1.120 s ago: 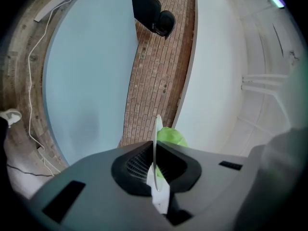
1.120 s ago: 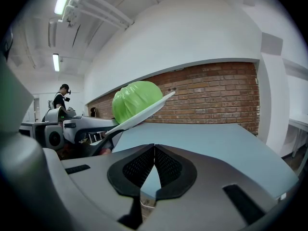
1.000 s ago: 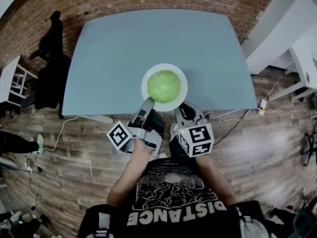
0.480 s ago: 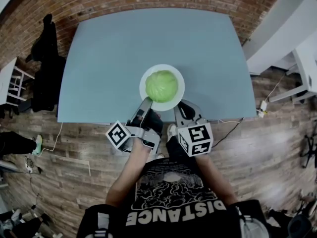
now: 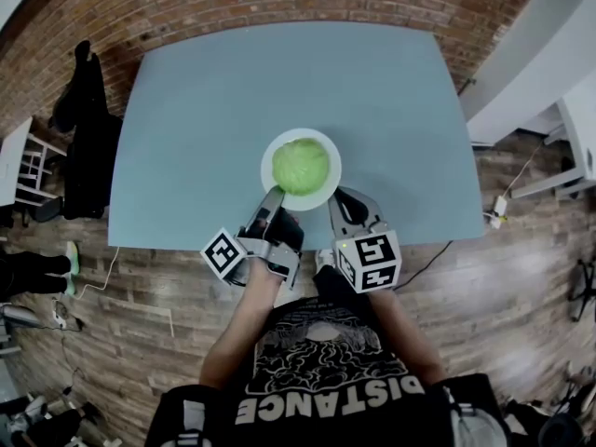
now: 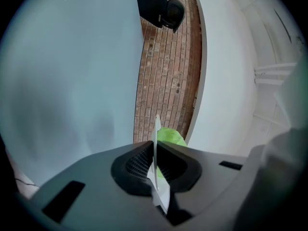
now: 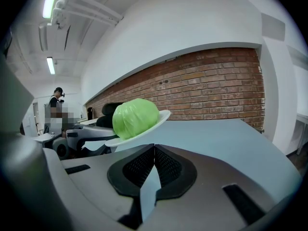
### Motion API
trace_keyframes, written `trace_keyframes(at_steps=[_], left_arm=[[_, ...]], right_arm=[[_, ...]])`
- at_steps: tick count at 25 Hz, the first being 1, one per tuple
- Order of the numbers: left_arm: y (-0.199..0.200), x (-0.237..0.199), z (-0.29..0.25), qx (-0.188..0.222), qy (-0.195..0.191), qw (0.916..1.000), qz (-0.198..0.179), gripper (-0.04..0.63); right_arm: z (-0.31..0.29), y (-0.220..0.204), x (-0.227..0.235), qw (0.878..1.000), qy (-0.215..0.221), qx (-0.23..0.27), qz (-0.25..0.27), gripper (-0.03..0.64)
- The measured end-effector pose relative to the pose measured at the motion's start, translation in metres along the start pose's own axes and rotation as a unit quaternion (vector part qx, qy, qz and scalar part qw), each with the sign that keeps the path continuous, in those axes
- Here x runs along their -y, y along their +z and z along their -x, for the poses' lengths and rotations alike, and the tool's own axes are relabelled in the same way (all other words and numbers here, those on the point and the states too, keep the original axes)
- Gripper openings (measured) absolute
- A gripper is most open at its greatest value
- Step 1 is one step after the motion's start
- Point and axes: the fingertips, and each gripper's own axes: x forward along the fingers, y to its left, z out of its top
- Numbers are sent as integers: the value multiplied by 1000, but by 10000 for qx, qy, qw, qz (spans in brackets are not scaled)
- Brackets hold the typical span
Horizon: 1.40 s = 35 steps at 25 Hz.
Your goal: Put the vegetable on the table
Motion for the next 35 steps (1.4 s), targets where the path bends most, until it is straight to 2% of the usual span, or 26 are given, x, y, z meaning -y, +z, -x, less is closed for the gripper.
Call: trace_keyframes(at_steps=[13,26,35], left_arm=[[34,-42,-22,238,410,9988,-106,12],[37,-84,-43,57,866,9958,-301,16],[39,-111,-51,-100,1319,9895,-588,18]], right_arm=[[-40,-1,25,9999,77,-98,-53,9],[-67,2,47,9997,158,-172,-44,9],[-85,0,54,9994,250,-246,-72,9]])
